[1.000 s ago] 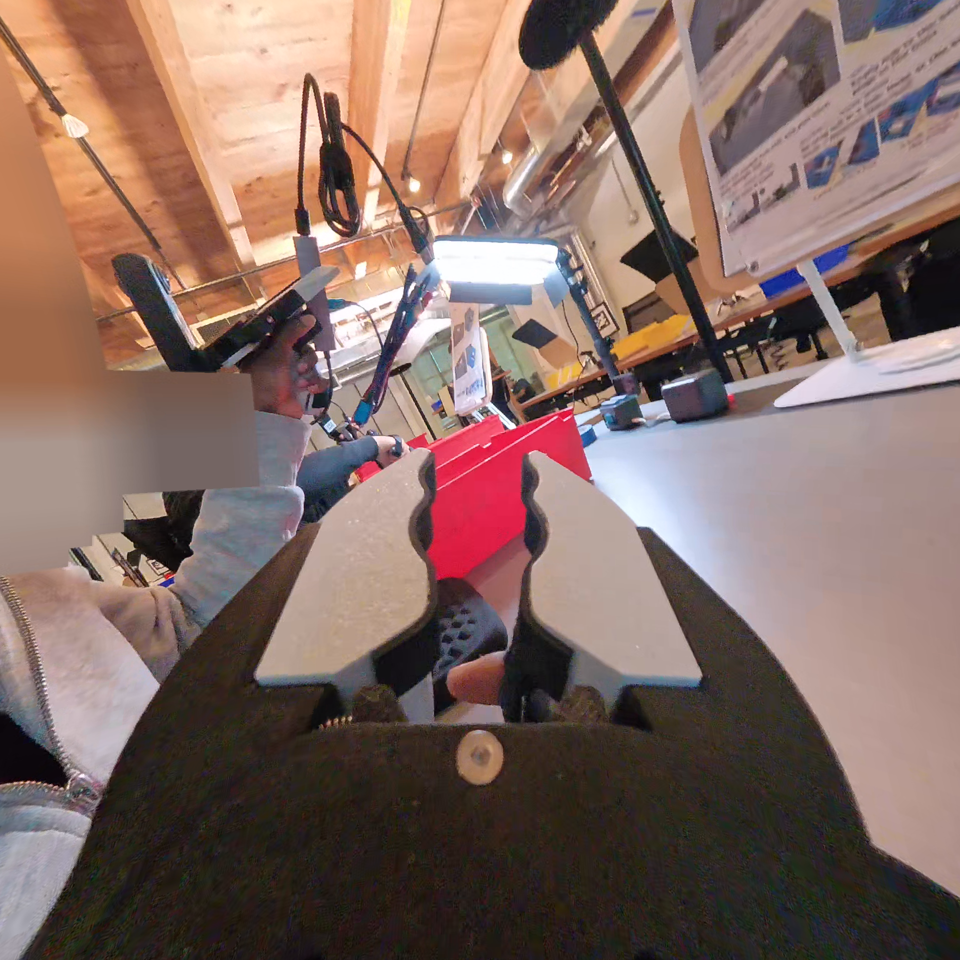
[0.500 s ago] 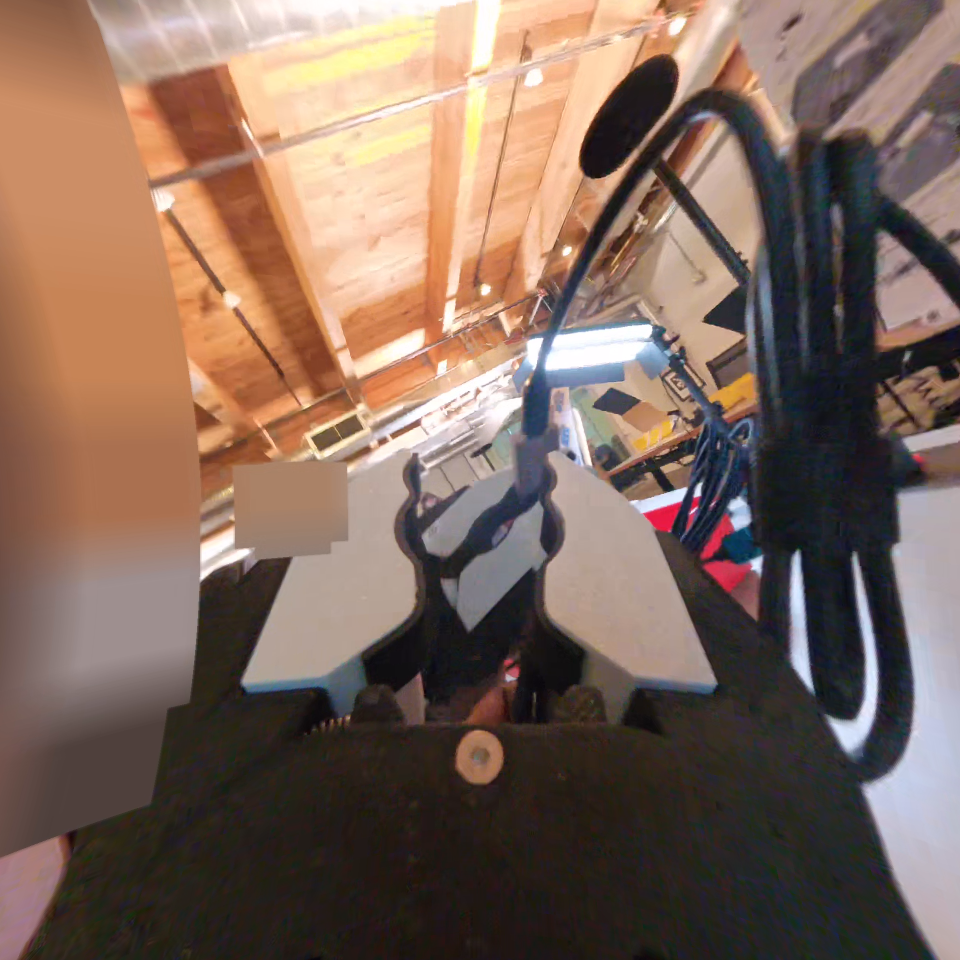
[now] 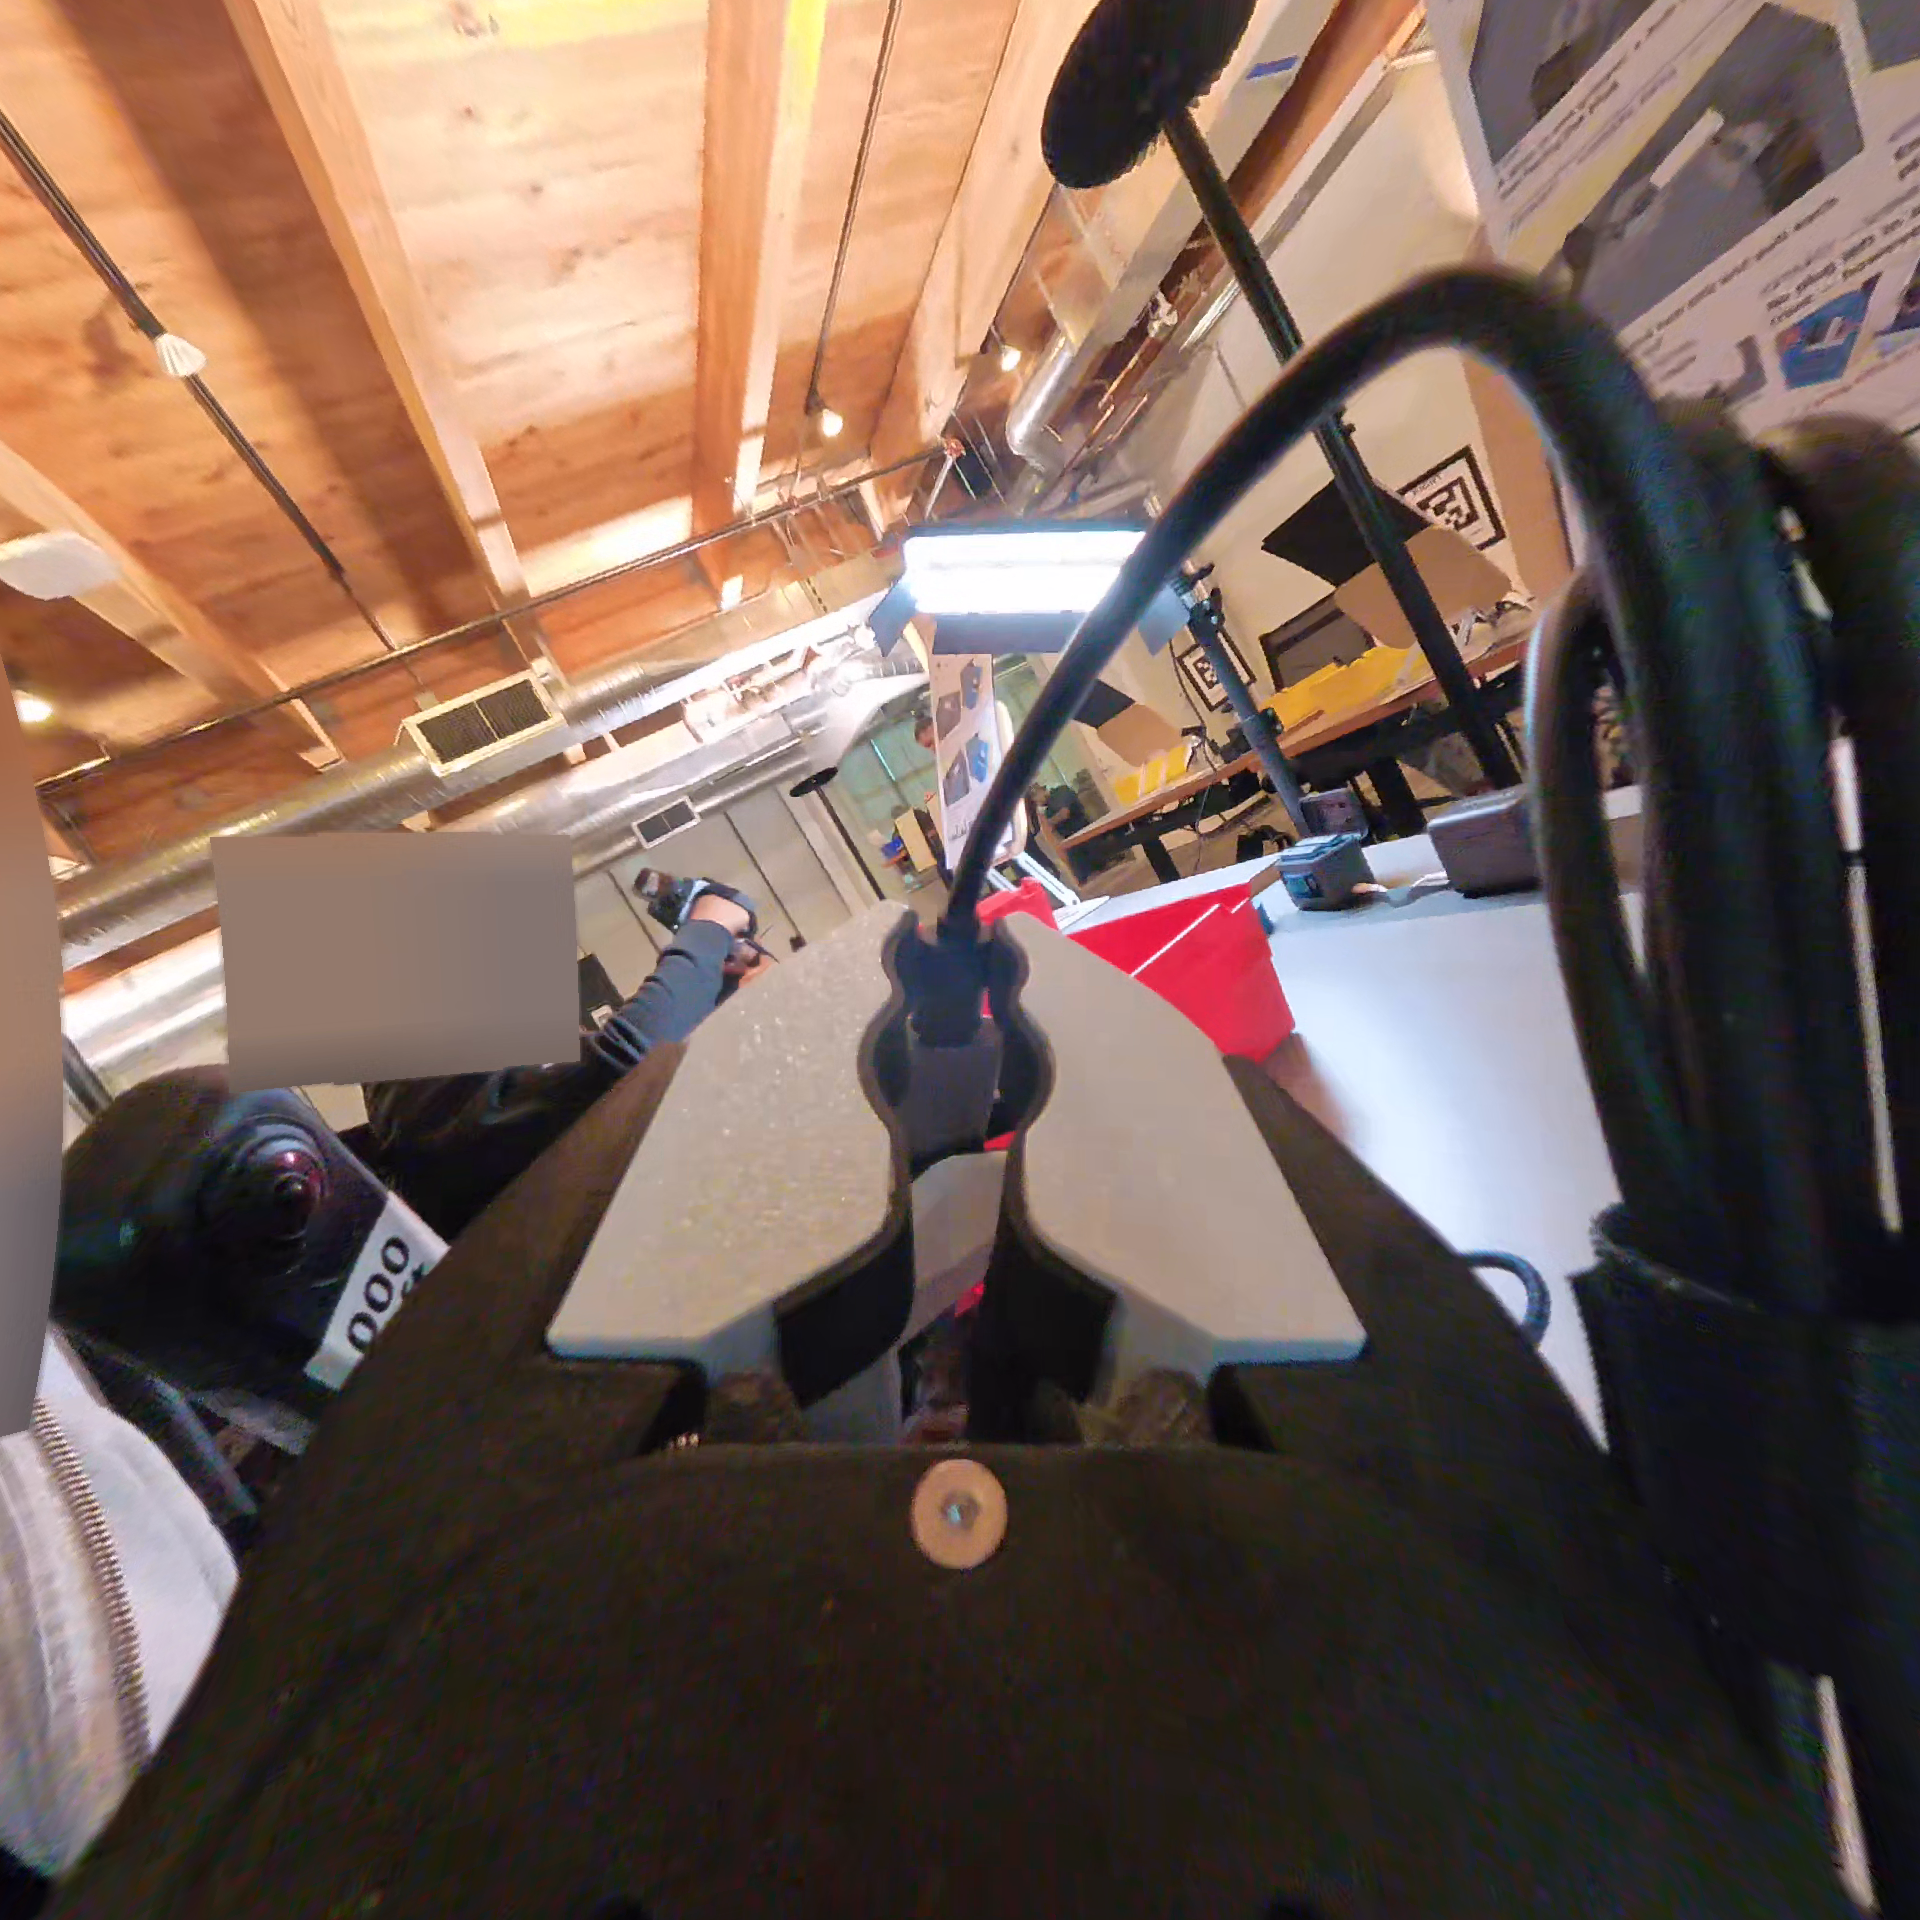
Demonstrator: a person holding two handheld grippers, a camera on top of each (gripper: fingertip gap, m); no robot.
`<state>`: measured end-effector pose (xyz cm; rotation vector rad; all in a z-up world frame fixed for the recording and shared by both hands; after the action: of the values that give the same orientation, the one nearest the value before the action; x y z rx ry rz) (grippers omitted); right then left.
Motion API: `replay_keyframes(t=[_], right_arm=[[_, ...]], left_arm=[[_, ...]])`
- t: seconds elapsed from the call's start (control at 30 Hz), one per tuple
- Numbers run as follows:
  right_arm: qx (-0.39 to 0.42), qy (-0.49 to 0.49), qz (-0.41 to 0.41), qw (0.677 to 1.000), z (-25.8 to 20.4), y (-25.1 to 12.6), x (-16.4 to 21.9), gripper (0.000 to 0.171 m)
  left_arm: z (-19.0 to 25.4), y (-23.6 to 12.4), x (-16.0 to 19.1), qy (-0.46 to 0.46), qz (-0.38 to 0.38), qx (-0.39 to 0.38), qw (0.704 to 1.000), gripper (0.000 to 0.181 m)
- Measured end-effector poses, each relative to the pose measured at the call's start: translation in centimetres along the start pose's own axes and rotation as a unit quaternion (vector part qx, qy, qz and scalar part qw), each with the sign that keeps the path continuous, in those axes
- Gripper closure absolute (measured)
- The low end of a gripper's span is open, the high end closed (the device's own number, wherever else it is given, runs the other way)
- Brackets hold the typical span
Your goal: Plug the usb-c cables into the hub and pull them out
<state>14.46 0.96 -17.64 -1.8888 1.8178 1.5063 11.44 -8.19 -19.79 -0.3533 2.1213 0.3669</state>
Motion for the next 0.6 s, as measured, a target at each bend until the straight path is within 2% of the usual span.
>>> replay_keyframes(t=[0.07, 0.1, 0.13, 0.17, 0.2, 0.23, 0.27, 0.3, 0.4, 0.47, 0.6], right_arm=[[-0.001, -0.005, -0.008, 1.000, 0.1, 0.2, 0.3, 0.160], [0.029, -0.010, 0.097, 0.995, 0.7, -0.4, -2.0, 0.159], [0.049, 0.005, 0.192, 0.980, 1.9, -2.1, -6.1, 0.159], [0.060, -0.005, 0.246, 0.967, 3.1, -4.0, -10.2, 0.158], [0.074, -0.062, 0.228, 0.969, 3.4, -4.8, -12.6, 0.160], [0.062, -0.111, 0.136, 0.983, 2.7, -4.1, -13.3, 0.159], [0.041, -0.113, 0.039, 0.992, 1.8, -3.1, -13.1, 0.158], [0.026, -0.129, -0.015, 0.991, 0.7, -2.5, -13.1, 0.159], [0.036, -0.195, -0.145, 0.969, -0.7, -2.3, -15.4, 0.158], [0.059, -0.218, -0.183, 0.957, -0.8, -2.8, -18.1, 0.159], [0.119, -0.205, -0.316, 0.919, 0.6, -5.1, -20.5, 0.158]], left_arm=[[0.0, -0.3, 0.4, -0.023, 0.000, 0.001, 1.000, 0.171], [0.0, -0.7, 1.4, -0.033, -0.025, 0.004, 0.999, 0.172], [0.0, -1.7, 3.3, -0.035, -0.053, -0.003, 0.998, 0.172], [0.1, -3.0, 5.2, -0.061, -0.066, -0.011, 0.996, 0.172], [-0.2, -4.1, 5.5, -0.096, -0.051, -0.019, 0.994, 0.172], [-0.7, -4.6, 4.6, -0.100, -0.018, -0.030, 0.994, 0.172], [-1.3, -4.6, 4.0, -0.090, -0.013, -0.045, 0.995, 0.172], [-1.6, -4.2, 3.8, -0.081, -0.019, -0.050, 0.995, 0.172], [-2.2, -3.2, 4.1, -0.082, -0.017, -0.048, 0.995, 0.172], [-2.6, -3.0, 4.1, -0.095, -0.011, -0.050, 0.994, 0.172], [-3.4, -3.5, 3.8, -0.102, -0.001, -0.061, 0.993, 0.172]])
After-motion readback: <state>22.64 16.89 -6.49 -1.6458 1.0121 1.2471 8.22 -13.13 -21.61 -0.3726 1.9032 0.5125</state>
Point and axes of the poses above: each gripper's, where its closed fingertips meet, y out along the fingers, x out of its underside, z = x × y across the jaws, the point moved 7 cm from there along -y, back along the fingers, and after that the axes turned 11 degrees about z, right-handed, at the moved point
